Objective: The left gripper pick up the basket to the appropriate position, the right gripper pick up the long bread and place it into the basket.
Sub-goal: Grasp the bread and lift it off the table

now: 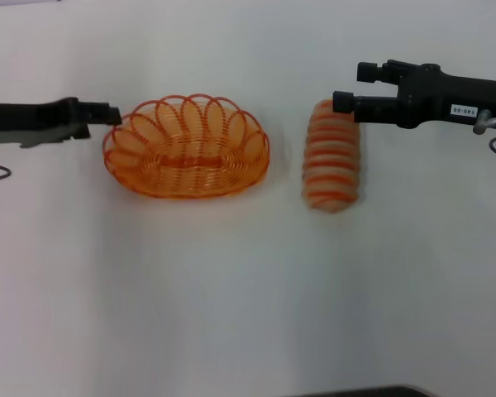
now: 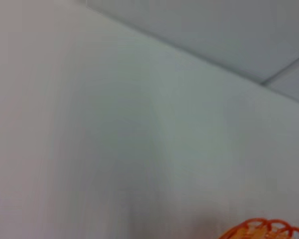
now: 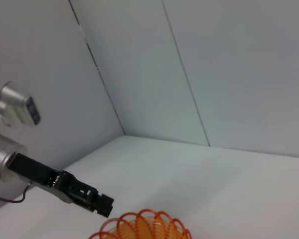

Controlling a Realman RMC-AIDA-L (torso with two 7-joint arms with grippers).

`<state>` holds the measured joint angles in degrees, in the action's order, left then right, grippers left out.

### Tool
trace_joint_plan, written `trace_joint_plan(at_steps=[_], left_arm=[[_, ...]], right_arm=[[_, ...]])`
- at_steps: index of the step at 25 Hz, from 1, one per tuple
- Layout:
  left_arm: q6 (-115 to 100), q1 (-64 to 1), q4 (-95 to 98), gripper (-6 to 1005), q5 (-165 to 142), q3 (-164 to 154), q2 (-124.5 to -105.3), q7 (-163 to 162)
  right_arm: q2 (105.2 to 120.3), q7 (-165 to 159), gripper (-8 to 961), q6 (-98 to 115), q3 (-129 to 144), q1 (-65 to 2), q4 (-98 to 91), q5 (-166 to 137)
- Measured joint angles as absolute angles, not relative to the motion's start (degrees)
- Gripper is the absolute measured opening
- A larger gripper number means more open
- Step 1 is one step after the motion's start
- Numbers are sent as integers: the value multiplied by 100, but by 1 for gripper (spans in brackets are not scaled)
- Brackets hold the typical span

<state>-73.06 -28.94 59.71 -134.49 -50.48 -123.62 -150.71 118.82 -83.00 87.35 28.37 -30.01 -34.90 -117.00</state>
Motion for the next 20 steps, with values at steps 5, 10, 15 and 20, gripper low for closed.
trace_joint_plan(at_steps=[5,10,15,20], left_arm=[[-7718,-2792,6035,710,-12931,-4447,-12286,-13965],[-8434,-2779,5848,811,-12641,-3715,-12137,-12869],[-9129,-2687,5451,808,-12403,-3335,-11926,-11423],[-9628,-2567,5200,806,-12351,-3314,-11720,-10483]], right_arm=[[11820,-9037,925,8843,2858,-3120,-3498,-11690],[11606,-10669,925,8964,3176,-3285,-3824,-11799],[11425,-12236,925,8983,3602,-3439,-4260,-12091],[11409,-13501,925,9187,3658,-3880,-4582,-13092]])
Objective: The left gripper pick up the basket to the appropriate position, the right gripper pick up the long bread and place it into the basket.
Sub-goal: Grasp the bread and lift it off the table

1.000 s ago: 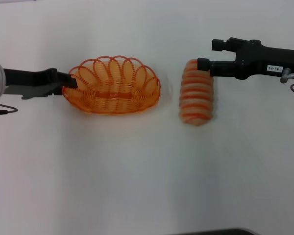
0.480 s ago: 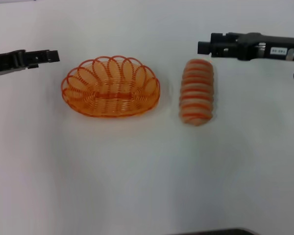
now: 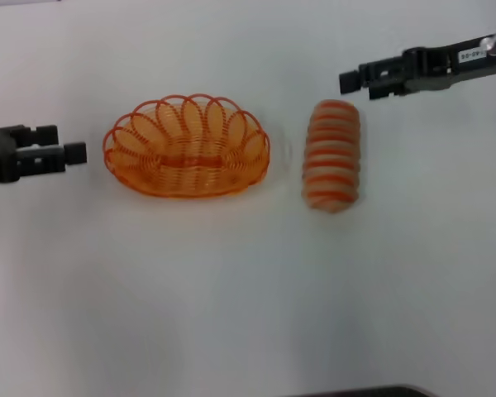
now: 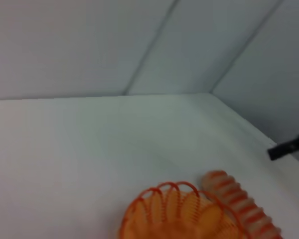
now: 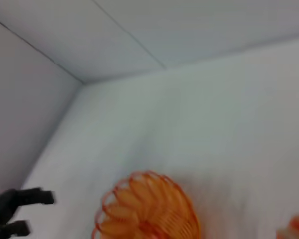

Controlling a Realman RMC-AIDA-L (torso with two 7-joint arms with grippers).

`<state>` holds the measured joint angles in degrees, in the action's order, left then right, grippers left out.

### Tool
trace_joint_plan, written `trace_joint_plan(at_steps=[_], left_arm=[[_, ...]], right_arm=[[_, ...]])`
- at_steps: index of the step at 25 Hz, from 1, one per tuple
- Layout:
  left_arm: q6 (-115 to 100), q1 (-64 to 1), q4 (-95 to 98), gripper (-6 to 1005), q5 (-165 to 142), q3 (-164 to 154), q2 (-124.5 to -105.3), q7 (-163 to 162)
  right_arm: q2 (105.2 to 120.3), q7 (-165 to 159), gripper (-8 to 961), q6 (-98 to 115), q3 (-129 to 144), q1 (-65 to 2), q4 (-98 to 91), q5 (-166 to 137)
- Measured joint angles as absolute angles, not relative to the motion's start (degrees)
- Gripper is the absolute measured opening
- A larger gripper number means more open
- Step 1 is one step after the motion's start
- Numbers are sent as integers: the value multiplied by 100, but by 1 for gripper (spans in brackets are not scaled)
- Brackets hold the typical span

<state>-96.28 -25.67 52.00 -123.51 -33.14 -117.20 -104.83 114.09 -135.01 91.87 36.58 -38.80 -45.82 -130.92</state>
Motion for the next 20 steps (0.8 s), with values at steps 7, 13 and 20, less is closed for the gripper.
trace_joint_plan(at_steps=[7,13,20], left_arm=[[-10648,-2358,5139,797,-12374,-3346,-11610,-8997],[-11033,-2171,5165,797,-12518,-3678,-11610,-8266],[-11138,-2130,5169,798,-12876,-3751,-11625,-7771]], right_arm=[[11517,-14766,925,9385,3706,-4645,-4630,-14801],[11615,-15502,925,9355,4036,-4981,-4648,-15477],[11714,-16299,925,9179,4326,-5224,-4590,-15789]])
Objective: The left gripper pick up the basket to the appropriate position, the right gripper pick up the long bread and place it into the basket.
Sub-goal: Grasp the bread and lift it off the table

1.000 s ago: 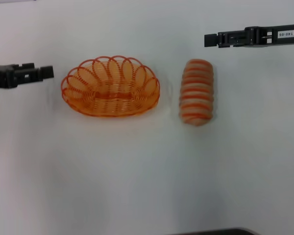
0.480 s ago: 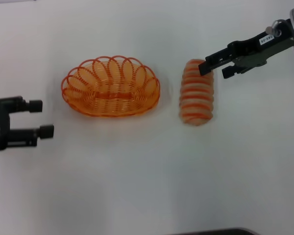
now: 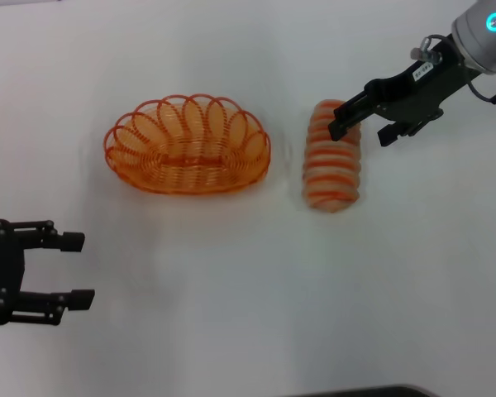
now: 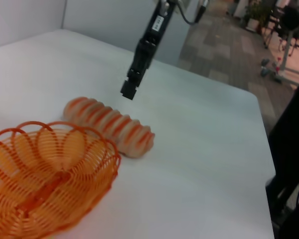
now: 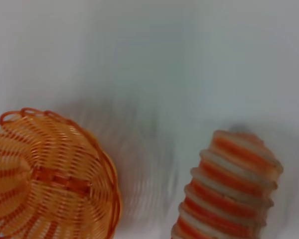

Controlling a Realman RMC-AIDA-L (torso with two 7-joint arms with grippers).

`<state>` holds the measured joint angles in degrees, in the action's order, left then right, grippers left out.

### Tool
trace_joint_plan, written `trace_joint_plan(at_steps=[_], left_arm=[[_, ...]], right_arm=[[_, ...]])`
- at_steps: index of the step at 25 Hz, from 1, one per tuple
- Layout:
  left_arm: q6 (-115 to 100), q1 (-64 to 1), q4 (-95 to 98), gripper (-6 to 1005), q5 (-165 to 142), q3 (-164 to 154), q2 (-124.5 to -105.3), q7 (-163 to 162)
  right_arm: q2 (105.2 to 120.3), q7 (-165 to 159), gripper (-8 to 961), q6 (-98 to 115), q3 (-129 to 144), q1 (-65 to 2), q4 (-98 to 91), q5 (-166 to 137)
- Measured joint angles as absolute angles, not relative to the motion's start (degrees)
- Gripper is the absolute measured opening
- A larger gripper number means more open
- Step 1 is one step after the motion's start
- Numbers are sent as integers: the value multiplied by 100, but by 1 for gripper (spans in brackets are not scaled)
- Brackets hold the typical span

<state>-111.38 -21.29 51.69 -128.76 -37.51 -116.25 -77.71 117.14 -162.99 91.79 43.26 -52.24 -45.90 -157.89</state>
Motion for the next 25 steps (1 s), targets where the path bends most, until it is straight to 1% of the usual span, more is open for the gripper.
trace_joint_plan(at_steps=[7,13,25], left_arm=[[-11155,-2095,5168,798,-12938,-3804,-11650,-7474],[-11139,-2052,5173,797,-12939,-3821,-11697,-7247],[-11146,-2037,5177,798,-12938,-3824,-11749,-7189]], right_arm=[[11709,-16956,925,9013,4350,-5343,-4268,-15821],[11585,-17203,924,8639,4346,-5363,-3693,-15824],[11592,-17218,925,8228,4315,-5473,-3356,-15779]])
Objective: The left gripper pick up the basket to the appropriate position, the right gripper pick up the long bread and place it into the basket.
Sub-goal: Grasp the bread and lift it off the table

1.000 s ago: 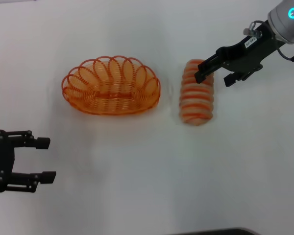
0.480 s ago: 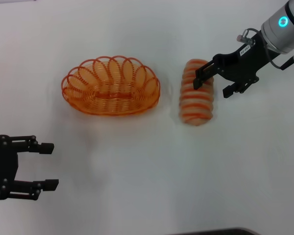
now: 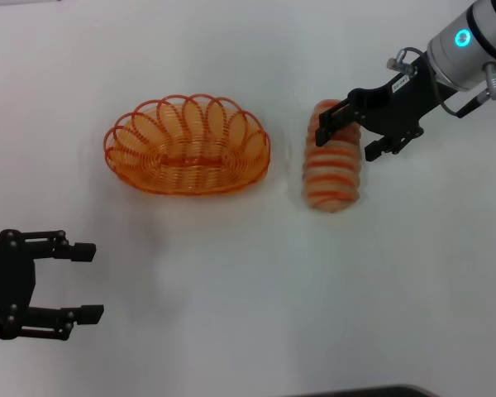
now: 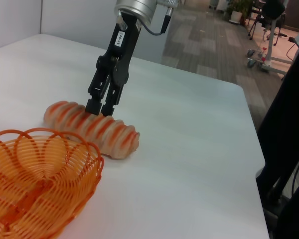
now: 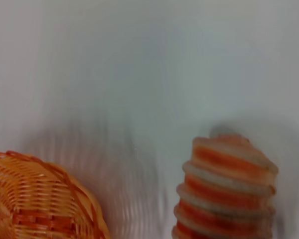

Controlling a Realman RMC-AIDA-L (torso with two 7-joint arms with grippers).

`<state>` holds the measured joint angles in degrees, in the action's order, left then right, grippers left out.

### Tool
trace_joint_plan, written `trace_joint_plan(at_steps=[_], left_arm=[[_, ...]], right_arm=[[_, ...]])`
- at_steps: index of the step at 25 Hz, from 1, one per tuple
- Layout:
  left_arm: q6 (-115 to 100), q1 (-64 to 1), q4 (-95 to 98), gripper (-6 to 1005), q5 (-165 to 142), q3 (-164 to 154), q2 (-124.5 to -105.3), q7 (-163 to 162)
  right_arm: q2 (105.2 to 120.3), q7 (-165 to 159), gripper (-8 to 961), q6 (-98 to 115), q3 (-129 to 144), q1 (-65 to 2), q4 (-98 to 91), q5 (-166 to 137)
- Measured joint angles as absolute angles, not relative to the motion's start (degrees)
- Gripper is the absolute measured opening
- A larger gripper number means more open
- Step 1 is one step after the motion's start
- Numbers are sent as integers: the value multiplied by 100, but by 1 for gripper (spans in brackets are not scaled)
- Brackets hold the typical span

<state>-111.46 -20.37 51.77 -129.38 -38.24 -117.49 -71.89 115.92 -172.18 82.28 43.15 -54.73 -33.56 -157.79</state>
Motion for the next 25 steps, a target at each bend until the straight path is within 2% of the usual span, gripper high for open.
trace_joint_plan(at_steps=[16,25], left_arm=[[-11117,-2039,5166,797,-12950,-3832,-11789,-7130],[-11151,-2039,5147,796,-12990,-3832,-11803,-7121]], right_arm=[[11647,-17173,924,7707,4332,-5721,-2883,-15767],[11655,-17173,860,7564,4343,-5731,-2735,-15767]])
